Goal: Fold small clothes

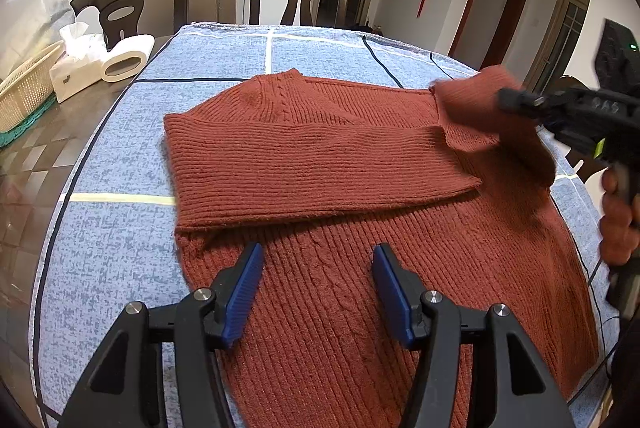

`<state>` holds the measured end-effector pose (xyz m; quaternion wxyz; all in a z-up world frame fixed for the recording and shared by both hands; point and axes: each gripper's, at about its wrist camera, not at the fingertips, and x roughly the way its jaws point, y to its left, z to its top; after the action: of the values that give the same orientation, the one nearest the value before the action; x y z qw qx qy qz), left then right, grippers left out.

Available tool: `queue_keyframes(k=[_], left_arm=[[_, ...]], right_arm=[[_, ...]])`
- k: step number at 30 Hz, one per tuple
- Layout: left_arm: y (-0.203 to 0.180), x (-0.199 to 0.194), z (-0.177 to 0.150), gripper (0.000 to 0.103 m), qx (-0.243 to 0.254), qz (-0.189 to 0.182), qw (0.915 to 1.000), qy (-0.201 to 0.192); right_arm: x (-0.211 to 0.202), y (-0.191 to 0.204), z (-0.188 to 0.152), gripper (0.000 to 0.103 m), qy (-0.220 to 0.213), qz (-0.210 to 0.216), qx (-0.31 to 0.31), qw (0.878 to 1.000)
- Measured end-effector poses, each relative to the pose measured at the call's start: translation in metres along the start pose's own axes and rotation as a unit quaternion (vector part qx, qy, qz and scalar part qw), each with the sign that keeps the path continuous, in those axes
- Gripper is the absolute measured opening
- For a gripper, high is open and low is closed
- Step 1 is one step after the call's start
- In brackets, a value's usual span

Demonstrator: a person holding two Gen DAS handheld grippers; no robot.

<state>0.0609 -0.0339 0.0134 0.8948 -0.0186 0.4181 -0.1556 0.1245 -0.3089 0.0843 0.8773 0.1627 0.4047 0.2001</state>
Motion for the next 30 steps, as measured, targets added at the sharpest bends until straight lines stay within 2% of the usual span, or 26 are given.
queue_keyframes(k=[3, 5, 8, 12, 14, 19, 22, 25, 29, 30], left_arm=[[0.001, 0.000, 0.000, 0.060, -0.001, -0.002, 1.0000, 0.000], [0.001, 0.000, 0.000, 0.061, -0.002, -0.003, 1.0000, 0.000], [0.000, 0.000, 0.000, 0.061, -0.002, -0.005, 1.0000, 0.000], [0.000, -0.002, 0.000, 0.062, -0.004, -0.008, 1.0000, -0.003], [0.000, -0.006, 0.001, 0.062, -0.008, -0.013, 0.9999, -0.004], [-0.019, -0.023, 0.025, 0.062, 0.000, -0.063, 0.9977, -0.025], [-0.031, -0.007, 0.043, 0.062, -0.005, -0.084, 0.9964, 0.004], [-0.047, 0.014, 0.051, 0.061, 0.016, -0.074, 0.9970, 0.015], [-0.056, 0.048, 0.060, 0.049, 0.008, -0.087, 0.9945, 0.057], [-0.056, 0.051, 0.059, 0.043, 0.009, -0.084, 0.9946, 0.060]], right_arm=[[0.032, 0.016, -0.015, 0.012, 0.056, 0.021, -0.037, 0.998], [0.038, 0.020, -0.023, 0.018, 0.074, 0.030, -0.048, 0.996], [0.028, 0.020, -0.033, 0.019, 0.074, 0.055, -0.055, 0.994], [0.001, 0.011, -0.041, 0.019, 0.058, 0.067, -0.058, 0.994], [-0.011, 0.004, -0.045, 0.019, 0.047, 0.054, -0.058, 0.996], [-0.031, -0.018, -0.054, 0.019, 0.034, 0.002, -0.049, 0.998], [-0.034, -0.029, -0.056, 0.019, 0.032, -0.013, -0.036, 0.999], [-0.035, -0.035, -0.059, 0.019, 0.028, -0.021, -0.028, 0.999], [-0.032, -0.042, -0.067, 0.019, 0.035, -0.045, -0.026, 0.998], [-0.030, -0.044, -0.069, 0.019, 0.038, -0.051, -0.024, 0.998]])
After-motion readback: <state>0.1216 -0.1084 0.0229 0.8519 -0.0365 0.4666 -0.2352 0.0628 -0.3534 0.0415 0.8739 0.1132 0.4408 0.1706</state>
